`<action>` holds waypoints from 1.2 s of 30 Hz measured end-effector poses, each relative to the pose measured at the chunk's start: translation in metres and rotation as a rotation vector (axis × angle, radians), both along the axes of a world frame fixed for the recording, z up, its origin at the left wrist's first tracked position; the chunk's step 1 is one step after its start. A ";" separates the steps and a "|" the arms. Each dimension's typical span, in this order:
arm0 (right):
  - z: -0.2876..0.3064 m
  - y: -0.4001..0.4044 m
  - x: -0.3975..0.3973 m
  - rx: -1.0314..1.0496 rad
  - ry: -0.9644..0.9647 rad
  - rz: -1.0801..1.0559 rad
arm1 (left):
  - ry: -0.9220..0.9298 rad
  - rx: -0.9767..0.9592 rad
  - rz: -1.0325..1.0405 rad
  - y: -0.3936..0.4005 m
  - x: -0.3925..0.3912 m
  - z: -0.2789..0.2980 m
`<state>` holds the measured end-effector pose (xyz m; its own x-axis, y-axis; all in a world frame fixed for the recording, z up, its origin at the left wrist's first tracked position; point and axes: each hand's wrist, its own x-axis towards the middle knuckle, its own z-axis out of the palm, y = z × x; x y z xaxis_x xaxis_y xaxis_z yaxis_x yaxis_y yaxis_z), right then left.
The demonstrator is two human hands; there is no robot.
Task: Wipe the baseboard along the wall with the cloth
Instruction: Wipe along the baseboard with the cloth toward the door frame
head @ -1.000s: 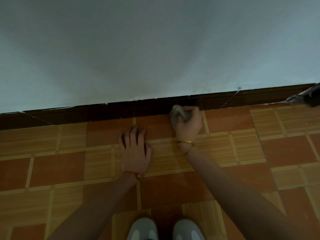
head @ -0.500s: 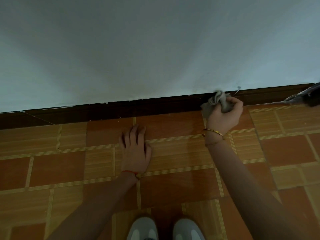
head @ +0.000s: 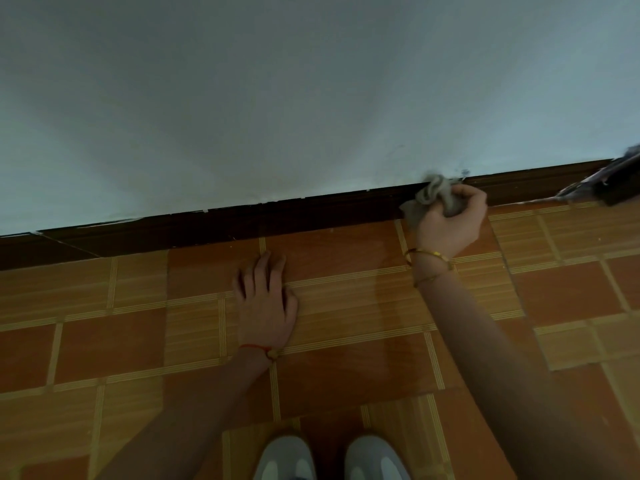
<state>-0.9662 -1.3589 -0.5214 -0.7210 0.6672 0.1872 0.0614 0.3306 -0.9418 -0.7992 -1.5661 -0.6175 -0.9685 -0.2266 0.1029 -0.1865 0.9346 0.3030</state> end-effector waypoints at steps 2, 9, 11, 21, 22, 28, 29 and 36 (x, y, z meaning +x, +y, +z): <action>-0.003 0.012 -0.006 0.032 -0.009 -0.010 | -0.006 0.005 0.003 0.000 0.000 0.000; -0.031 -0.017 0.013 0.112 -0.058 0.174 | -0.009 -0.001 0.002 0.001 0.000 0.000; -0.045 -0.033 0.024 0.157 -0.111 0.331 | -0.007 -0.001 0.005 0.002 -0.001 0.000; -0.049 0.004 0.000 0.140 -0.262 0.039 | -0.003 0.010 0.019 0.001 -0.001 -0.001; -0.048 0.004 -0.001 0.150 -0.268 0.041 | -0.004 0.007 0.019 0.001 -0.001 -0.001; -0.048 -0.051 0.022 0.134 -0.264 0.201 | 0.005 -0.015 0.014 0.001 -0.001 -0.001; -0.049 -0.061 0.028 0.135 -0.266 0.251 | 0.008 -0.012 0.013 0.001 -0.001 -0.001; -0.051 -0.117 0.050 0.068 -0.277 0.544 | 0.017 -0.021 0.000 0.001 -0.001 -0.001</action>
